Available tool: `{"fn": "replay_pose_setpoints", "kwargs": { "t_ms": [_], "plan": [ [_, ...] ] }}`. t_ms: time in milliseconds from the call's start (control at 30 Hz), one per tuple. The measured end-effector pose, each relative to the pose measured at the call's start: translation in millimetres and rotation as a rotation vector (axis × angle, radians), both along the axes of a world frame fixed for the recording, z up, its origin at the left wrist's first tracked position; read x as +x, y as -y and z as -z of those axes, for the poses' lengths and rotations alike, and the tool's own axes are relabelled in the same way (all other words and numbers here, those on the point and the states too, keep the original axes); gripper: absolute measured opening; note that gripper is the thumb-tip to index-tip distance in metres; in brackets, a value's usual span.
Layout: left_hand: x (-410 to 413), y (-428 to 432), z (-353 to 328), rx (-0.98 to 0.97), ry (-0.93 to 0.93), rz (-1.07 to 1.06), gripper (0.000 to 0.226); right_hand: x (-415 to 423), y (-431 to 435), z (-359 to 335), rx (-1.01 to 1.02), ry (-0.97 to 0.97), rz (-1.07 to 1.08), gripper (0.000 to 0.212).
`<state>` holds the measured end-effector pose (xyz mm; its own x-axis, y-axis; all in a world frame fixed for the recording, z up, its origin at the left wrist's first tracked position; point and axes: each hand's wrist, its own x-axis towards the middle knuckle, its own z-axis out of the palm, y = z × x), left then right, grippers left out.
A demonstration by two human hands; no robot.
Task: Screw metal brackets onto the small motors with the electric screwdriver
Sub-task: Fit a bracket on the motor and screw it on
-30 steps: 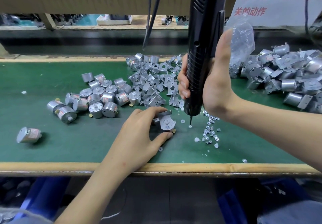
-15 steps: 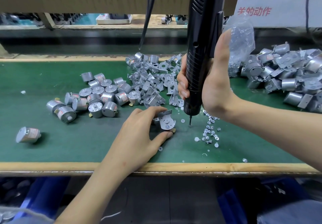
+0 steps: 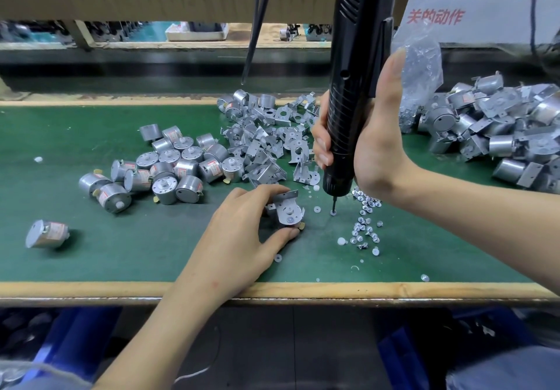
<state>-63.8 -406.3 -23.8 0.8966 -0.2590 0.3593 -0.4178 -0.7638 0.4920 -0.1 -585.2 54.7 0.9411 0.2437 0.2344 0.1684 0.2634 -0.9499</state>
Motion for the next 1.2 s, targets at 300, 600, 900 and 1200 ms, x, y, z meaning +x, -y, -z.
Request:
{"fn": "replay_pose_setpoints", "kwargs": {
  "t_ms": [300, 600, 900, 1200],
  "plan": [
    [-0.3, -0.2, -0.3, -0.013, -0.004, 0.001, 0.051, 3.0, 1.4, 1.5, 0.003, -0.003, 0.013, 0.075],
    [0.0, 0.5, -1.2, -0.019, -0.001, 0.013, 0.051, -1.8, 0.8, -0.1, -0.015, 0.040, 0.006, 0.087],
    [-0.9, 0.8, -1.0, -0.033, 0.001, 0.002, 0.049, -4.0, -4.9, -17.1, 0.031, 0.065, -0.001, 0.074],
    [-0.8, 1.7, -2.3, -0.032, 0.015, 0.023, 0.049, -3.4, -34.3, -32.1, 0.059, 0.130, -0.048, 0.076]
  ]
}}
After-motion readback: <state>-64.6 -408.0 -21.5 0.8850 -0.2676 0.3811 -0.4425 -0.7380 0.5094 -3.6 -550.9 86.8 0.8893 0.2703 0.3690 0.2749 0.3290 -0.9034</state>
